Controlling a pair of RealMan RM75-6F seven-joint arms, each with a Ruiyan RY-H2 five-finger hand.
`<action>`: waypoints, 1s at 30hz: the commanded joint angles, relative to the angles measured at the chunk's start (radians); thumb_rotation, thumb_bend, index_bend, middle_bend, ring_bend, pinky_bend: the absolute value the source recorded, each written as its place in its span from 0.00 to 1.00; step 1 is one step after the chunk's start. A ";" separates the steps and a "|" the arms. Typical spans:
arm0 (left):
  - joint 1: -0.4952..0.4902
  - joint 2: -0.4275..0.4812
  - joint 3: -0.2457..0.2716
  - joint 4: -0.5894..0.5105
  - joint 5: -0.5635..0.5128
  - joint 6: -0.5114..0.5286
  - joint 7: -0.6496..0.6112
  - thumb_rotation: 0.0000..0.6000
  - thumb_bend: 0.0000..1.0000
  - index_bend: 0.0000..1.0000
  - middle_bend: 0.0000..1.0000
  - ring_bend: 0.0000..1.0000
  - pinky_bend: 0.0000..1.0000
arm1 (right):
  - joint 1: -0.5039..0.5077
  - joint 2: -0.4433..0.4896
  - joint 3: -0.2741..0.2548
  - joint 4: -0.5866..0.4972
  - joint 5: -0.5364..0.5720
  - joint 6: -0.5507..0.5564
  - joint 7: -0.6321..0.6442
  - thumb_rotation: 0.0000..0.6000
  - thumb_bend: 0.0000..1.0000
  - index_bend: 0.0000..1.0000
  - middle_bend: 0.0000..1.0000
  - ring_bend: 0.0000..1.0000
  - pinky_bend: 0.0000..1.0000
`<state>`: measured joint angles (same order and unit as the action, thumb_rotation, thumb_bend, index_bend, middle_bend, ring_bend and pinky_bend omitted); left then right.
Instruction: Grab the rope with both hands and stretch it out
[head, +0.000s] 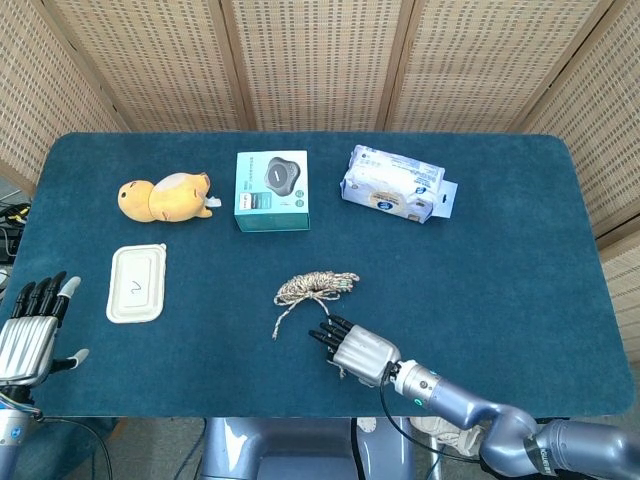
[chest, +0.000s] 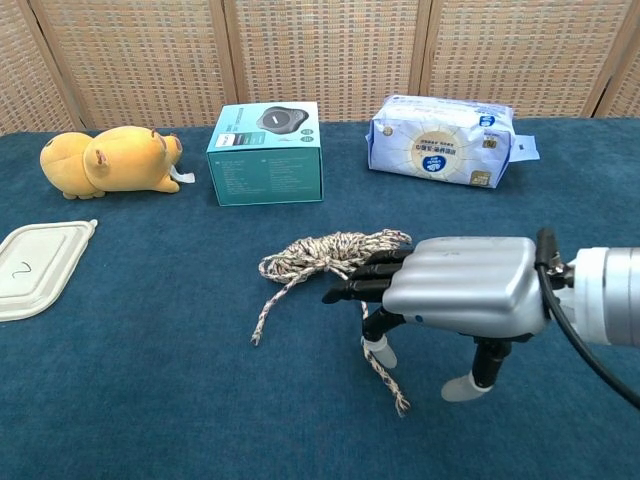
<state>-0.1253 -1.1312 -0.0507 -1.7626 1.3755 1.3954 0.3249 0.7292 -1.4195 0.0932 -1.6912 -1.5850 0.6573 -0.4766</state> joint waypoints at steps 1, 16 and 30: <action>0.000 0.000 0.001 -0.001 0.001 0.000 0.000 1.00 0.00 0.00 0.00 0.00 0.00 | 0.014 -0.023 0.001 0.010 0.028 -0.008 -0.033 1.00 0.21 0.43 0.00 0.00 0.00; -0.005 -0.002 0.005 0.001 -0.005 -0.001 -0.001 1.00 0.00 0.00 0.00 0.00 0.00 | 0.052 -0.117 -0.033 0.066 0.156 -0.005 -0.178 1.00 0.21 0.45 0.00 0.00 0.00; -0.010 -0.004 0.009 0.003 -0.007 -0.004 0.001 1.00 0.00 0.00 0.00 0.00 0.00 | 0.073 -0.153 -0.068 0.114 0.169 0.040 -0.185 1.00 0.24 0.50 0.00 0.00 0.00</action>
<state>-0.1350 -1.1350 -0.0418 -1.7601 1.3681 1.3912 0.3261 0.8015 -1.5716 0.0274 -1.5798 -1.4163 0.6940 -0.6609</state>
